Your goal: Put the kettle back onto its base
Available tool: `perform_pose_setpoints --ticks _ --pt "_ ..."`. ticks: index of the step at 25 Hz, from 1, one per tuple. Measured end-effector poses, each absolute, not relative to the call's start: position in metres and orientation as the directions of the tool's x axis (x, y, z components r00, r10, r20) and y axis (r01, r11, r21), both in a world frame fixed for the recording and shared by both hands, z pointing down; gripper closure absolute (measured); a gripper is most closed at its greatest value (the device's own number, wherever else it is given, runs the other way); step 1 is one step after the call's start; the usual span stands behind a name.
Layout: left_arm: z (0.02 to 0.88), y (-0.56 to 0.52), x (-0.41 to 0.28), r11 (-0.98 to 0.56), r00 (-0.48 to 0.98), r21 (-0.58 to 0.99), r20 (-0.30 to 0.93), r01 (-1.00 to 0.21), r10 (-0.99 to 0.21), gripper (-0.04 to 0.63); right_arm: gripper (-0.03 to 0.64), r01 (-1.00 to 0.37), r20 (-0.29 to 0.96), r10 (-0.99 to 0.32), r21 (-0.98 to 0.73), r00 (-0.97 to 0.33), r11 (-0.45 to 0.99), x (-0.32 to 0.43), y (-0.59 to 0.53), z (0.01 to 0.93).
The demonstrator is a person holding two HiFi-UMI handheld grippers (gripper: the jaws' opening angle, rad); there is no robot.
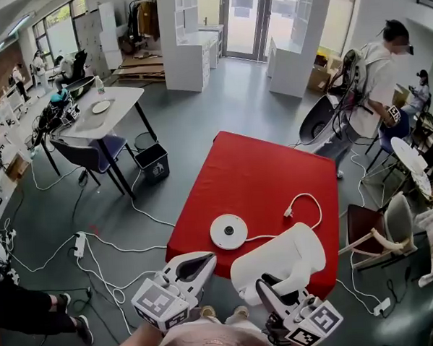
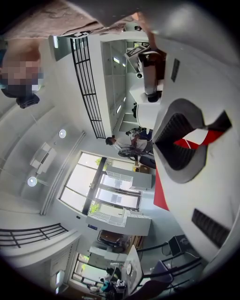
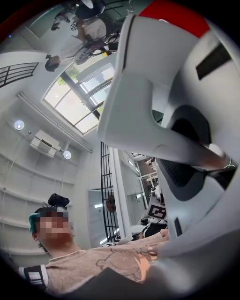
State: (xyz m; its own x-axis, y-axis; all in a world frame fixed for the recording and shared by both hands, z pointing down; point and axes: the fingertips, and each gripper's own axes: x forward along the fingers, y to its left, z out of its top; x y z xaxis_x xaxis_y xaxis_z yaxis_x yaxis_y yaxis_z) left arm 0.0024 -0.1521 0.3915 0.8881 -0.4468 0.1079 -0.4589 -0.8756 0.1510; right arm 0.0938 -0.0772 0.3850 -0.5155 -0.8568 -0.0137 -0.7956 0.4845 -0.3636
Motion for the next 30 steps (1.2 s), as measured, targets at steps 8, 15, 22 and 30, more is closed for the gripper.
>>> perform_pose_setpoints --ticks 8,15,22,30 --pt "0.390 -0.171 0.017 -0.862 0.873 0.140 0.093 -0.487 -0.479 0.604 0.508 -0.772 -0.014 -0.836 -0.377 -0.548 0.512 0.115 -0.098 0.387" --pt "0.395 -0.174 0.026 -0.845 0.864 0.180 0.110 -0.504 -0.492 0.604 0.508 -0.752 -0.004 -0.814 -0.380 -0.580 0.538 0.120 -0.114 0.393" --pt "0.406 -0.186 0.024 -0.833 0.848 0.158 0.123 -0.529 -0.515 0.604 0.508 -0.738 0.003 -0.795 -0.373 -0.607 0.563 0.120 -0.141 0.399" --pt "0.407 -0.196 0.015 -0.806 0.822 0.160 0.132 -0.570 -0.554 0.604 0.508 -0.708 -0.003 -0.755 -0.346 -0.656 0.616 0.108 -0.189 0.397"
